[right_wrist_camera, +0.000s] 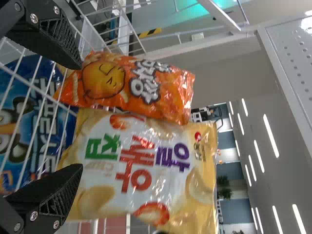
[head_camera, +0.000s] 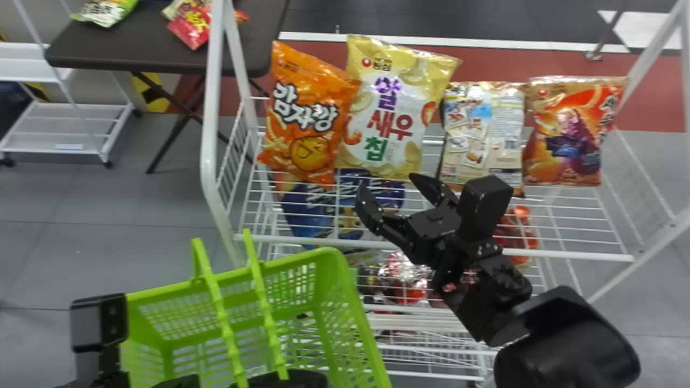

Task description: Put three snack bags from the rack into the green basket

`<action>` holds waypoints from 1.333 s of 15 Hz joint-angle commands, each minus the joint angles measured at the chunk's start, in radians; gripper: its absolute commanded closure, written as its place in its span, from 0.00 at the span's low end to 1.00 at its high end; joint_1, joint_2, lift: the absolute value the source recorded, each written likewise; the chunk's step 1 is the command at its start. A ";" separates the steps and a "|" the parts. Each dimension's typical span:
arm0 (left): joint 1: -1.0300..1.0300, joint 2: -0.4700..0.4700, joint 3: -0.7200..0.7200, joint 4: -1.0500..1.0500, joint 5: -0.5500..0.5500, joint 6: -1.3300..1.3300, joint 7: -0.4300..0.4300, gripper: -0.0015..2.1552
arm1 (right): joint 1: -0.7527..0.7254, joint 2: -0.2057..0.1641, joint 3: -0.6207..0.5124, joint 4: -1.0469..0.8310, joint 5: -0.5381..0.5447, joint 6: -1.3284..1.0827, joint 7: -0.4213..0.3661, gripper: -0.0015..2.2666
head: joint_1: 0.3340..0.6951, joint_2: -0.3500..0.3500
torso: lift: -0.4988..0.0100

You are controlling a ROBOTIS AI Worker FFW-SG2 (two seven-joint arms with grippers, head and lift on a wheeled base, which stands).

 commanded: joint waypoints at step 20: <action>0.012 -0.003 0.024 -0.011 0.003 0.000 -0.011 1.00 | -0.349 0.178 0.150 0.364 0.066 0.045 -0.063 0.04 | 1.00 0.79 | 0.98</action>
